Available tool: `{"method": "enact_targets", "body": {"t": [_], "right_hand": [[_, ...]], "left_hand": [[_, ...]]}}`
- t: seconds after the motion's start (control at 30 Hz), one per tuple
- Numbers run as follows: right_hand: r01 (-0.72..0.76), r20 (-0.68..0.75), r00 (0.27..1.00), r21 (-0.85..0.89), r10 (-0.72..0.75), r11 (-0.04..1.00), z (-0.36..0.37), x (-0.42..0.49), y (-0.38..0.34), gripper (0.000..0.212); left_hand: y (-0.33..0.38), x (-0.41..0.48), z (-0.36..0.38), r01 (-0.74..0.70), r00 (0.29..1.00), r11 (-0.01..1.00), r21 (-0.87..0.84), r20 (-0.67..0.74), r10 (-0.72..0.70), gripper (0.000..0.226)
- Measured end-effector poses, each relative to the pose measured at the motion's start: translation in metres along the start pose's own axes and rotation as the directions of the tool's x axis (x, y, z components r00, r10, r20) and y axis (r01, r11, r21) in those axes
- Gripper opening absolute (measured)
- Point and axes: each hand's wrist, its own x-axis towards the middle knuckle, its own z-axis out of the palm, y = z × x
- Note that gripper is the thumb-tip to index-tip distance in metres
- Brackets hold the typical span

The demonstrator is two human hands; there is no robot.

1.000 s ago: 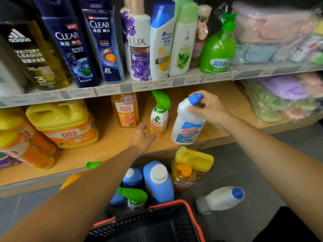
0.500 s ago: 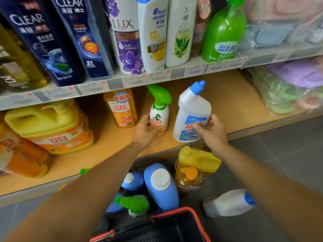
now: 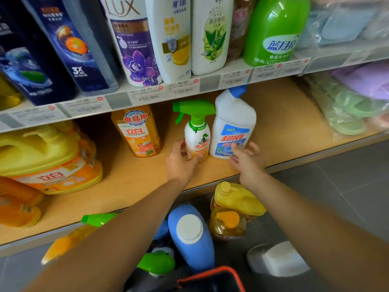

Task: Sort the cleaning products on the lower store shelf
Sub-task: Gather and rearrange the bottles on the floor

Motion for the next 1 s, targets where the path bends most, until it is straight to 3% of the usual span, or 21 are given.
{"method": "enact_targets", "body": {"t": [0.13,0.33,0.5,0.6,0.67,0.77,0.83,0.93,1.0], "right_hand": [[0.032,0.055,0.998,0.000,-0.032,0.999,0.004,0.018,-0.007,0.035],[0.025,0.124,0.992,0.023,-0.027,0.999,0.028,0.041,-0.021,0.056],[0.029,0.065,0.997,-0.020,-0.028,0.999,0.047,0.060,-0.031,0.047],[0.011,0.224,0.974,-0.073,0.005,0.997,0.046,0.066,-0.038,0.040],[0.038,0.407,0.912,-0.200,0.048,0.979,0.033,0.067,-0.043,0.065],[0.181,0.496,0.863,-0.473,0.091,0.862,0.008,0.062,-0.054,0.091],[0.316,0.507,0.858,-0.647,0.083,0.694,-0.002,0.051,-0.064,0.084],[0.519,0.577,0.795,-0.807,0.187,0.282,-0.017,0.033,-0.078,0.059],[0.557,0.583,0.735,-0.810,0.345,0.182,-0.029,0.018,-0.083,0.047]], "left_hand": [[0.008,0.015,0.010,0.027,0.999,1.000,0.007,-0.042,-0.027,0.073],[0.011,0.050,0.016,0.037,0.998,0.999,0.021,-0.057,-0.036,0.074],[0.007,0.070,0.016,0.011,1.000,1.000,-0.007,-0.015,-0.011,0.073],[0.005,0.073,0.008,0.026,0.994,0.995,-0.094,0.107,-0.015,0.080],[0.005,0.067,0.001,0.034,0.987,0.993,-0.116,0.160,-0.015,0.086],[0.010,0.047,-0.009,-0.004,0.986,1.000,-0.007,0.164,0.005,0.078],[0.018,0.029,-0.020,-0.040,0.975,0.998,0.041,0.222,0.030,0.058],[0.033,-0.003,-0.042,-0.085,0.873,0.996,0.017,0.484,0.066,0.035],[0.041,-0.026,-0.058,-0.120,0.771,0.992,0.023,0.632,0.079,0.031]]}}
